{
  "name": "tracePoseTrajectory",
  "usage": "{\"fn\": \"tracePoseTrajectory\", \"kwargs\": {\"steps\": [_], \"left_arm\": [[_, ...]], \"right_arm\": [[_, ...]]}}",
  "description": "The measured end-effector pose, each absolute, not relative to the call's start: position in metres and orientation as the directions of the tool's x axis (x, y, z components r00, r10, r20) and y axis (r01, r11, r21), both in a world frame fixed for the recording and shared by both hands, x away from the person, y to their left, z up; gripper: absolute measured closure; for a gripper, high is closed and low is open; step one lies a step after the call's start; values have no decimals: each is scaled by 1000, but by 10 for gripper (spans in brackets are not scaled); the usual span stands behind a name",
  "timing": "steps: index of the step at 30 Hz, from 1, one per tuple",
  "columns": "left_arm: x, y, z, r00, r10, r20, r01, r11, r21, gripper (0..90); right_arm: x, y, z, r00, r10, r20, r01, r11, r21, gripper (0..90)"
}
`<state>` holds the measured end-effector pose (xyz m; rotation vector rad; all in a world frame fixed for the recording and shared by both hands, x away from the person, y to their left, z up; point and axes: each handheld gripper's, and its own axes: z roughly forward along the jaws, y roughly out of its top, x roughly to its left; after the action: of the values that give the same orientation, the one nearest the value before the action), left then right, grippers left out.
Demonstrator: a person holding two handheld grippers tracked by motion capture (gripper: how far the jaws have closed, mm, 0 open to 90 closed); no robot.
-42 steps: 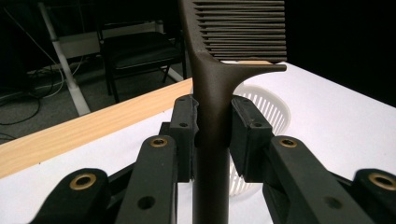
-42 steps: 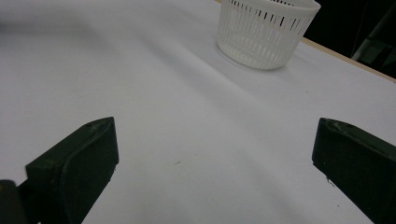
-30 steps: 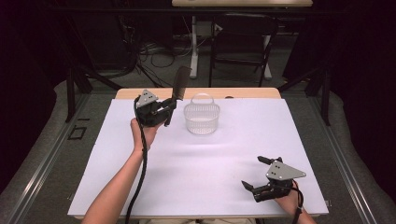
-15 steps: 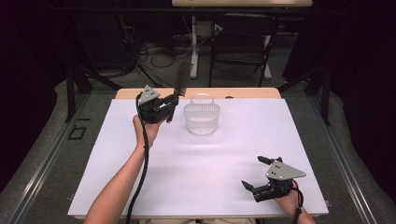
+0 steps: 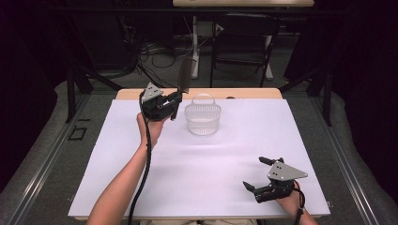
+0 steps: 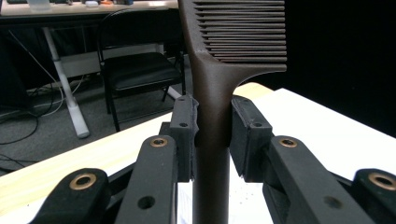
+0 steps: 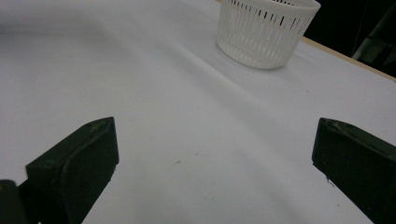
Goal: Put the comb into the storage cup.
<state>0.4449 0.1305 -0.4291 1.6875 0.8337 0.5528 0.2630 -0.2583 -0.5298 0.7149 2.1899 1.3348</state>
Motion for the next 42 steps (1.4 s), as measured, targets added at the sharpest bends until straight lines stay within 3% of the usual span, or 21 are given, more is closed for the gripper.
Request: {"fn": "tracePoseTrajectory", "kwargs": {"steps": [42], "left_arm": [[457,113,-419,665,745,-50,187,-101,977,723]], "right_arm": [[262,-258,-530,-753,647,-124,191,395,899,5]]}}
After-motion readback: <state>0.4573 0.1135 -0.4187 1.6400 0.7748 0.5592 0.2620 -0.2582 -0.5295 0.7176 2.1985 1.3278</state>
